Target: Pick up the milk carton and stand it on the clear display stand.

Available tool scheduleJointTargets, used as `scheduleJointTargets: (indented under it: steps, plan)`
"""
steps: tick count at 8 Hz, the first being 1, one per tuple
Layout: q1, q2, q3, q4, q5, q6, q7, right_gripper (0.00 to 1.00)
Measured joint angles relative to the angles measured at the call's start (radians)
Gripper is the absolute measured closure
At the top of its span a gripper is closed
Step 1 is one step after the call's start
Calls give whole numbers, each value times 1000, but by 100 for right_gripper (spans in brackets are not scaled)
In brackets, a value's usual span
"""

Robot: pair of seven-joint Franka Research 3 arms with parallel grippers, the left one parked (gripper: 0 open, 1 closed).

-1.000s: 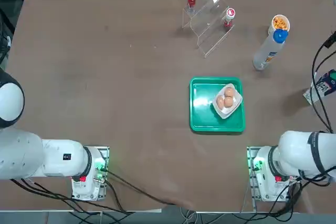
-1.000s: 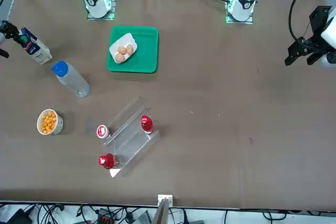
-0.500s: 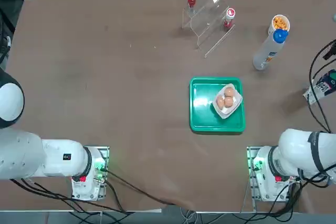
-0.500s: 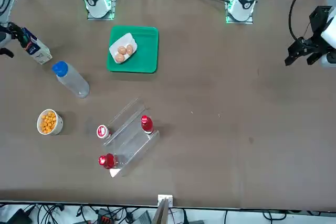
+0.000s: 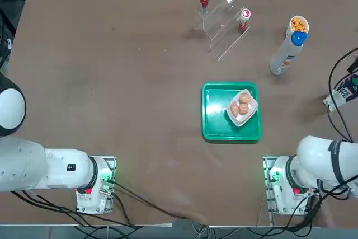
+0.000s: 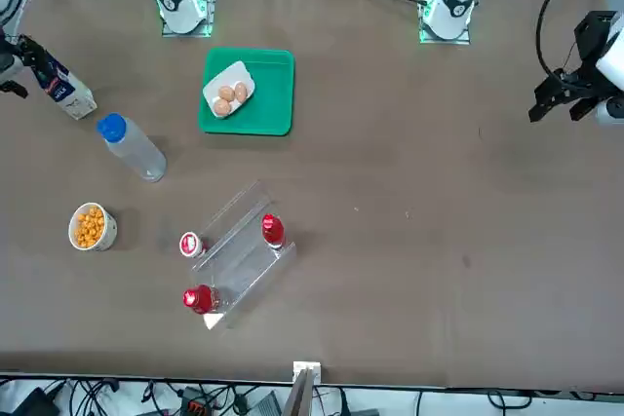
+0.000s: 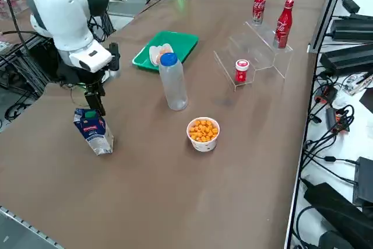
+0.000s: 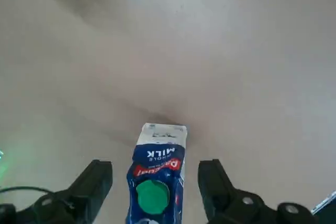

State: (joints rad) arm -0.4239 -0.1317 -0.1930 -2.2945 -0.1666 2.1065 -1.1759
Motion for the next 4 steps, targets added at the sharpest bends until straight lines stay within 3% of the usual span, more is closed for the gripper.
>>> scheduleJointTargets:
  steps: [4]
  plan:
    - [-15,-15,0,-55,-42,31,0,0]
